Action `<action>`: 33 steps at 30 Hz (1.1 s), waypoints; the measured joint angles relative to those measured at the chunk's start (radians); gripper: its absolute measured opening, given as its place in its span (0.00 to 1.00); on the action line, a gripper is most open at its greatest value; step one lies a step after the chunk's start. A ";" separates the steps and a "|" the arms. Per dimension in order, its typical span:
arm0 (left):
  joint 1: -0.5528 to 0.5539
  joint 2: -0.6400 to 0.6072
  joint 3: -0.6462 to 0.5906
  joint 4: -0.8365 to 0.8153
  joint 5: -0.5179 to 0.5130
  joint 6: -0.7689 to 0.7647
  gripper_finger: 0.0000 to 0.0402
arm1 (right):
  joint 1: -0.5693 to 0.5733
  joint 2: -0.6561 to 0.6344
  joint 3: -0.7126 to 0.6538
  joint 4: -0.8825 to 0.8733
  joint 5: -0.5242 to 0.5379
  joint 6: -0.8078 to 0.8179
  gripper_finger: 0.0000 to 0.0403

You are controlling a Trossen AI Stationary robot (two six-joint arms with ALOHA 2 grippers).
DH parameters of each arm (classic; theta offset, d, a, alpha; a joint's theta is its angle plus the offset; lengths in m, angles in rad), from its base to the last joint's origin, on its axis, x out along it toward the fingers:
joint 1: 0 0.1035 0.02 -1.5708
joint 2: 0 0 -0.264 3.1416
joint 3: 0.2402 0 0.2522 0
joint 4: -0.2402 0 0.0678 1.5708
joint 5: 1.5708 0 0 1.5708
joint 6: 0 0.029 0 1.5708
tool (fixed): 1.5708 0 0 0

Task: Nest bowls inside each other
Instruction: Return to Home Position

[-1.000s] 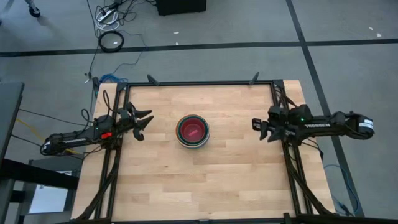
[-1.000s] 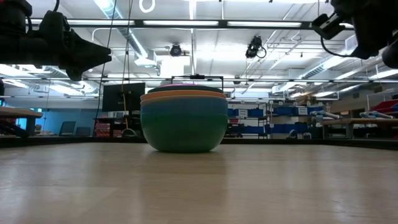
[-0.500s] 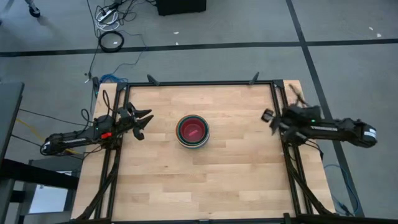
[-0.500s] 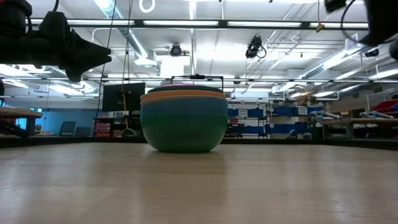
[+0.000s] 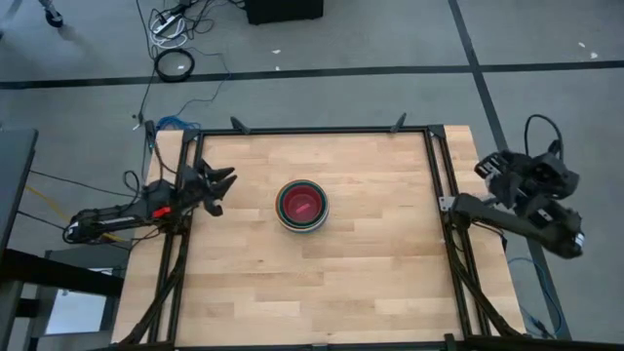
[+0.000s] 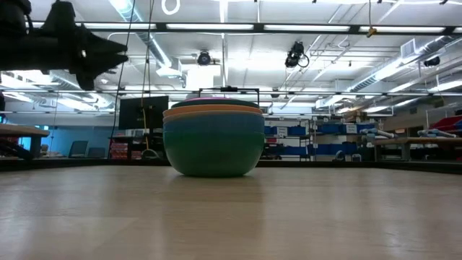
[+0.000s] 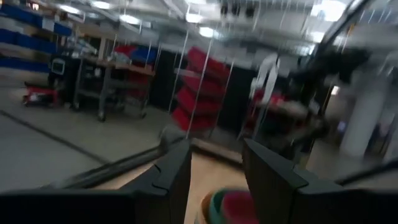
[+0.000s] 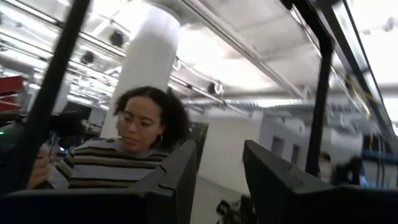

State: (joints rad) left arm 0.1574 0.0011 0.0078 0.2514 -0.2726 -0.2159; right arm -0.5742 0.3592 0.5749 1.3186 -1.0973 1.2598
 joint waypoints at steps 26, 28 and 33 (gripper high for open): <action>0.000 0.000 0.110 0.046 -0.004 -0.038 0.38 | -0.002 -0.275 0.042 -0.011 -0.033 -0.207 0.31; 0.000 0.000 0.114 0.046 -0.004 -0.062 0.38 | -0.002 -0.304 0.041 -0.021 -0.032 -0.248 0.31; 0.000 0.000 0.129 0.044 -0.004 -0.077 0.38 | 0.001 -0.358 0.022 -0.069 -0.036 -0.360 0.31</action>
State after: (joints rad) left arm 0.1574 0.0010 0.1369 0.2958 -0.2768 -0.2928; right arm -0.5733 0.0017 0.5970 1.2494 -1.1332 0.8995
